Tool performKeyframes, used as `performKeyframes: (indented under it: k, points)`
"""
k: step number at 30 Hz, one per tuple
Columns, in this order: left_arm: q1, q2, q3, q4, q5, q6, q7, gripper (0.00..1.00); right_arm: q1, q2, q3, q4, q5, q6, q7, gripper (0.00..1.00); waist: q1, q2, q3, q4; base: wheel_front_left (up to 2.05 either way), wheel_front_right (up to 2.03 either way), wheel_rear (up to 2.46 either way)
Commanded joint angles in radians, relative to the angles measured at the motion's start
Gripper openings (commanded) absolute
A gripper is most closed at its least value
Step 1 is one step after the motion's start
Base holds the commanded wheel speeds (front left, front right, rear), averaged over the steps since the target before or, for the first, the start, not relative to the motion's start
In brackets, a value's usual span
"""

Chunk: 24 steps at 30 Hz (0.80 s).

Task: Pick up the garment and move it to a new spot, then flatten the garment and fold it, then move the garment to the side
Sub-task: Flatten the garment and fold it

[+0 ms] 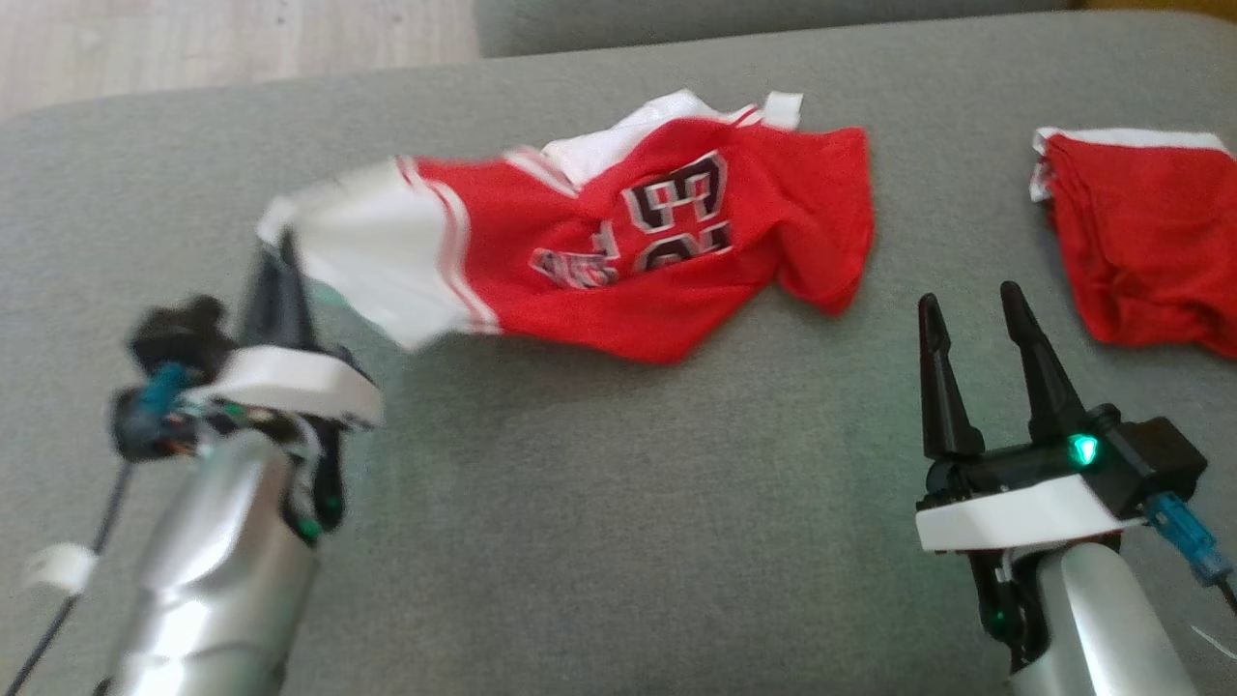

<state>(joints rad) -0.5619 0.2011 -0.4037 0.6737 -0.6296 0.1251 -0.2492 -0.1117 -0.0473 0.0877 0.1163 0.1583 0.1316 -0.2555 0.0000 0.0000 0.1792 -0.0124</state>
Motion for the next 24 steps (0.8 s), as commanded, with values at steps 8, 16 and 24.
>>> performKeyframes:
  k: [8,16,24]
  points:
    - [0.158,0.043,0.251,-0.199,0.124,0.029,-0.012,0.0,-0.008,-0.003,0.034,-0.003,-0.01,-0.001,-0.006,1.0,0.0,0.0,-0.035,0.054,0.0,0.0,0.0]
    - [0.217,0.011,0.262,-0.188,0.174,-0.032,-0.012,1.0,-0.007,-0.003,0.034,0.009,-0.016,-0.001,-0.006,1.0,0.0,0.0,-0.051,0.069,0.0,0.0,0.0]
    - [0.324,-0.074,0.287,-0.338,0.273,-0.074,-0.013,1.0,0.01,-0.003,0.035,0.004,-0.008,-0.001,-0.006,1.0,0.0,0.0,-0.084,0.068,0.0,0.0,0.0]
